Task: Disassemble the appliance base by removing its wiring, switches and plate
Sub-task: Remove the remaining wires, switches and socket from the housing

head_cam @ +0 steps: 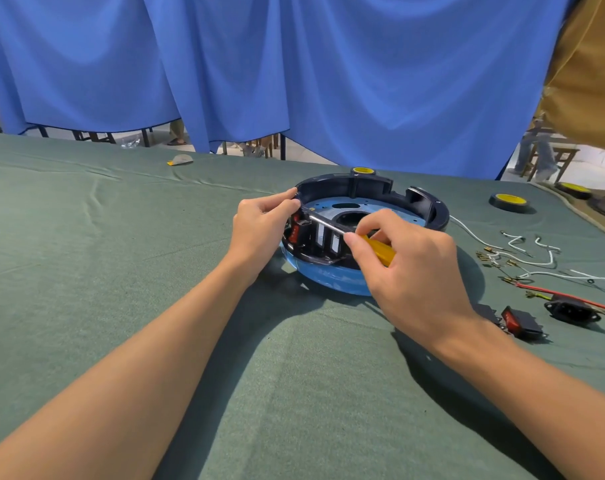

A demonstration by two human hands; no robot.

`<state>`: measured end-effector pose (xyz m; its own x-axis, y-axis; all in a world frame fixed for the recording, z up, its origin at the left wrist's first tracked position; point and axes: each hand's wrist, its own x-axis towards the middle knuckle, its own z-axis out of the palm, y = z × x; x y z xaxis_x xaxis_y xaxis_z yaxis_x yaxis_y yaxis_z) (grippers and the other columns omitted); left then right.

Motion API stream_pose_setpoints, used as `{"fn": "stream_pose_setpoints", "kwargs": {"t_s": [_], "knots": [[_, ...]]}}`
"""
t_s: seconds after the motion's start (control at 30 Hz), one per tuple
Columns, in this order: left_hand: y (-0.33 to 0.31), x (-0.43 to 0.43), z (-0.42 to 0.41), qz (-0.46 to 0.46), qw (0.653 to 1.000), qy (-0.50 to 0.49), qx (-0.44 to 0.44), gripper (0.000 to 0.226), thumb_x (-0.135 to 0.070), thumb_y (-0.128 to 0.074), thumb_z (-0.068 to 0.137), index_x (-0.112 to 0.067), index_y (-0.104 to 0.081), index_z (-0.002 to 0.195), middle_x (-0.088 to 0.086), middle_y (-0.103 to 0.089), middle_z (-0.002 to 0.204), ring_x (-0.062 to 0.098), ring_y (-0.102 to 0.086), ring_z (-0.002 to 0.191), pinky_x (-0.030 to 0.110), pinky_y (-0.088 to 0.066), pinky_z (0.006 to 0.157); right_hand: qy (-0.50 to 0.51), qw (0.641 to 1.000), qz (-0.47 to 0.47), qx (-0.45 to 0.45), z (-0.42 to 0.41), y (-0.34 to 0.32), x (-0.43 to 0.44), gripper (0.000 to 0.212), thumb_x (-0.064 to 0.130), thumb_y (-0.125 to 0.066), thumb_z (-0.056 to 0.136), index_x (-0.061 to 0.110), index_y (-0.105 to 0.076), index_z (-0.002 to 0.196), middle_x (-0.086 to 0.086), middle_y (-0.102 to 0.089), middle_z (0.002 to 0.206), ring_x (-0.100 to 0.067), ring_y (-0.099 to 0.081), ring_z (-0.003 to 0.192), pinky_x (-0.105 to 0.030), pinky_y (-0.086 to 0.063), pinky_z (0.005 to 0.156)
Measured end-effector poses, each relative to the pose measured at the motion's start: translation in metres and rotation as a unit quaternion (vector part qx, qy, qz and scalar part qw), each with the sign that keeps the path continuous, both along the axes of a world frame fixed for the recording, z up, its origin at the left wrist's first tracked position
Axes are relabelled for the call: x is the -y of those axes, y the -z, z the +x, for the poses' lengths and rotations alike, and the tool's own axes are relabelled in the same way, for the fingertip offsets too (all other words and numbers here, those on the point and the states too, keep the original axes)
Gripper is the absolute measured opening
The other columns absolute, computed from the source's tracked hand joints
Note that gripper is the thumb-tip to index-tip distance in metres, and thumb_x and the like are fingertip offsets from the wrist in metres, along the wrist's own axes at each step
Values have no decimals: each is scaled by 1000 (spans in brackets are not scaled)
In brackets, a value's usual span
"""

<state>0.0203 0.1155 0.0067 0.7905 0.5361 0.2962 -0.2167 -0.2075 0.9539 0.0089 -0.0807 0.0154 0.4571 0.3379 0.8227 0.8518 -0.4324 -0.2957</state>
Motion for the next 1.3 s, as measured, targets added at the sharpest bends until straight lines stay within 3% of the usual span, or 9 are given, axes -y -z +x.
{"fn": "stream_pose_setpoints", "kwargs": {"t_s": [0.17, 0.37, 0.53, 0.6, 0.7, 0.83, 1.0, 1.17, 1.3], "knots": [[2, -4, 0, 6, 1000, 7, 0, 29, -27, -66, 84, -23, -72, 111, -2, -73, 107, 18, -65, 108, 49, -47, 100, -14, 998, -57, -7, -1, -4, -8, 15, 22, -61, 92, 12, -72, 87, -3, -66, 70, -19, -57, 63, -35, -44, 61], [1, -6, 0, 7, 1000, 13, -3, 30, -24, -65, 85, -21, -72, 115, 1, -72, 110, 22, -64, 110, 51, -46, 101, -18, 998, -67, 1, -10, -10, 5, 18, 25, -61, 89, 14, -73, 81, 2, -67, 67, -15, -59, 61, -34, -46, 60], [1, -5, 0, 34, 999, 12, -6, 30, -27, -63, 89, -21, -70, 118, -3, -72, 108, 14, -64, 105, 41, -49, 98, 23, 999, -29, 6, -10, -9, 14, 17, 30, -59, 91, 19, -71, 86, 10, -63, 66, -8, -54, 57, -32, -45, 52], [0, -3, -1, 90, 995, -31, 14, 23, -29, -59, 90, -20, -70, 108, -2, -69, 103, 10, -62, 93, 36, -51, 89, 50, 999, -4, 9, -7, -4, 13, 15, 28, -60, 93, 18, -71, 90, 8, -66, 72, -11, -58, 62, -31, -48, 53], [-4, -3, -10, 230, 966, -99, 68, 16, -34, -49, 77, -20, -56, 75, -5, -59, 78, 6, -50, 68, 32, -43, 65, 58, 998, 24, -11, -2, 6, 9, 11, 21, -63, 94, 13, -70, 95, 7, -65, 78, -4, -56, 64, -9, -43, 61], [-7, -2, -23, 391, 918, -52, 42, 31, -46, -36, 64, -19, -50, 65, -5, -54, 59, 10, -44, 56, 27, -31, 56, 52, 996, 47, -49, 7, 12, 6, 12, 19, -61, 94, 9, -66, 99, 10, -57, 78, 1, -49, 62, 2, -35, 66], [-4, -2, -19, 452, 892, -9, 5, 36, -52, -42, 66, -18, -53, 71, -5, -56, 64, 17, -52, 67, 32, -39, 62, 54, 995, 19, -84, 16, 10, 4, 17, 19, -58, 96, 7, -63, 107, 7, -56, 91, -6, -50, 81, 4, -31, 74], [0, 1, -16, 470, 882, -32, -6, 27, -46, -53, 75, -22, -44, 65, -10, -46, 58, 10, -43, 56, 29, -29, 53, 49, 994, 25, -97, 19, 13, 7, 15, 17, -58, 96, 9, -64, 107, 7, -58, 93, -3, -50, 83, 3, -31, 74], [-4, 2, -16, 462, 881, -97, 40, 31, -40, -51, 74, -10, -53, 66, -1, -51, 56, 25, -45, 54, 31, -32, 52, 73, 990, 63, -98, 18, 12, 9, 18, 17, -55, 98, 7, -64, 109, 4, -60, 97, -5, -51, 88, -5, -34, 77]]}}
